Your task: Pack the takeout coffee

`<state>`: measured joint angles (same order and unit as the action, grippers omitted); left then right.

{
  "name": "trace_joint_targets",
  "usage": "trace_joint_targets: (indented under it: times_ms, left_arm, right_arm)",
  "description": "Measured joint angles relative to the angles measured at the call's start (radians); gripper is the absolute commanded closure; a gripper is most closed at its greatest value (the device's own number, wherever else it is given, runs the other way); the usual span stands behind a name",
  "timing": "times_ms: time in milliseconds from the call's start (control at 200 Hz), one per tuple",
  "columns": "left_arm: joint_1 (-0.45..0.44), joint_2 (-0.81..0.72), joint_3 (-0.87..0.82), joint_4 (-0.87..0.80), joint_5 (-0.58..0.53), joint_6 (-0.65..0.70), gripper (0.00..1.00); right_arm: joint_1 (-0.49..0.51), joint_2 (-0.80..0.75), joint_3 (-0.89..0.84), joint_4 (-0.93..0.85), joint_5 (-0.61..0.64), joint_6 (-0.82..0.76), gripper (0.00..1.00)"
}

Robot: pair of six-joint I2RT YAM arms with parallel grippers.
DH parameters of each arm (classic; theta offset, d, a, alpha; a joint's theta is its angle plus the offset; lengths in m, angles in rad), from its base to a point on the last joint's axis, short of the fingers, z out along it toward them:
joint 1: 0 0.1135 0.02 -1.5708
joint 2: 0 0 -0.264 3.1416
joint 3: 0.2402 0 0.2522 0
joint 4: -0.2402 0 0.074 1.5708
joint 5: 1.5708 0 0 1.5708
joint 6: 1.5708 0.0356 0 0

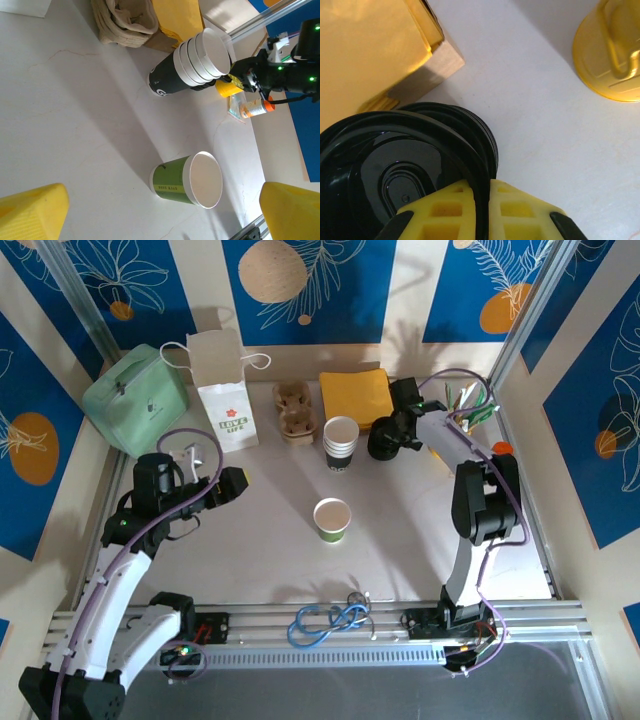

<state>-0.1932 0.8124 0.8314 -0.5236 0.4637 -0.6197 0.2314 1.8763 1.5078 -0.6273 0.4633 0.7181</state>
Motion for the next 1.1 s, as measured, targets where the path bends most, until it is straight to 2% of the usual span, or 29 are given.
trace_joint_targets:
  times_ms: [360,445,495,720,890,1100]
  left_arm:
    - [0.000,-0.018,0.026,-0.015,0.000,-0.005,0.04]
    - [0.000,-0.019,0.029,-0.011,0.005,-0.016,0.12]
    - [0.000,-0.019,0.030,0.001,0.014,-0.031,0.13]
    - [-0.018,0.001,0.021,0.162,0.118,-0.141,0.21]
    - [-0.129,0.048,0.030,0.205,0.119,-0.173,0.19]
    - [-0.317,0.185,0.084,0.226,0.101,-0.177,0.11]
  right_arm:
    - [0.013,-0.223,-0.021,-0.077,-0.028,-0.109,0.92]
    - [0.026,-0.297,-0.031,-0.103,-0.047,-0.144,0.92]
    - [0.038,-0.340,-0.039,-0.119,-0.060,-0.163,0.92]
    - [0.106,-0.493,-0.097,-0.152,-0.251,-0.264,0.94]
    - [0.221,-0.517,-0.116,-0.173,-0.333,-0.299,0.94]
    - [0.348,-0.519,-0.137,-0.179,-0.340,-0.296,0.94]
